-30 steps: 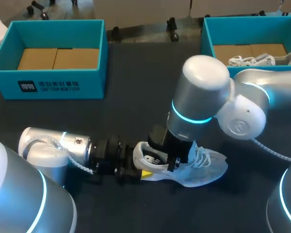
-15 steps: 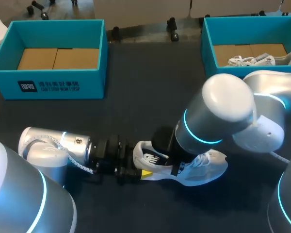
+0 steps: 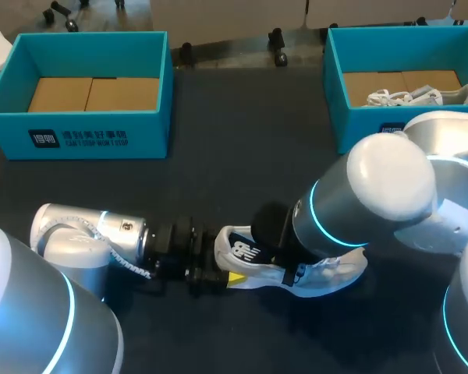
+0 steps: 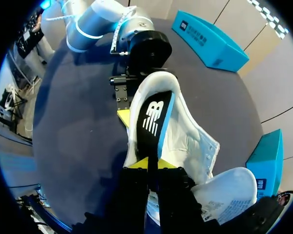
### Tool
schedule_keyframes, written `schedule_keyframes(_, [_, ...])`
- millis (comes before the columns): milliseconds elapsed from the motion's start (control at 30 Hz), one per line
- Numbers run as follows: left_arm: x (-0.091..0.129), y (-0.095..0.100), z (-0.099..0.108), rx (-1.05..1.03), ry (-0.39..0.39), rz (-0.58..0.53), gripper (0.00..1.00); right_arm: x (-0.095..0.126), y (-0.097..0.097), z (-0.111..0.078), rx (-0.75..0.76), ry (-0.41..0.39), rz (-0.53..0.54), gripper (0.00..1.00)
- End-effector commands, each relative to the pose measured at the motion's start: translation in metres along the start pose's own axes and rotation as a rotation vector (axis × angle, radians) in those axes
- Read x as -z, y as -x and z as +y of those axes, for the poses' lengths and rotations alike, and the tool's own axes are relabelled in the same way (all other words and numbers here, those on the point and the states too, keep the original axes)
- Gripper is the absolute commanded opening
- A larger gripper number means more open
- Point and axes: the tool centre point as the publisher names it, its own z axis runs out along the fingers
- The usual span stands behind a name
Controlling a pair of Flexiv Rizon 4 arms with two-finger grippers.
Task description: Take the shoe out of the shoebox, open the shoe tongue, remove and reinsert the insole, then place the shoe into the shoebox
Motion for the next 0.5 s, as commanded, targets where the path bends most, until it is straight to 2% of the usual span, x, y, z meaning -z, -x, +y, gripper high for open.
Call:
schedule_keyframes(33, [-0.001,0.0023,0.0011,0.001,0.003,0.0,0.0,0.0061,0.0042,-0.0012,0.012,0.004,0.024,0.0])
schedule_keyframes(400, [-0.001,0.0023,0.0011,0.001,0.003,0.0,0.0,0.0101,0.0065,-0.0029,0.032,0.033,0.032,0.0])
schedule_keyframes(500, [-0.001,0.0023,0.0011,0.001,0.003,0.0,0.0,0.0122,0.0075,-0.0024,0.04,0.035,0.051,0.1])
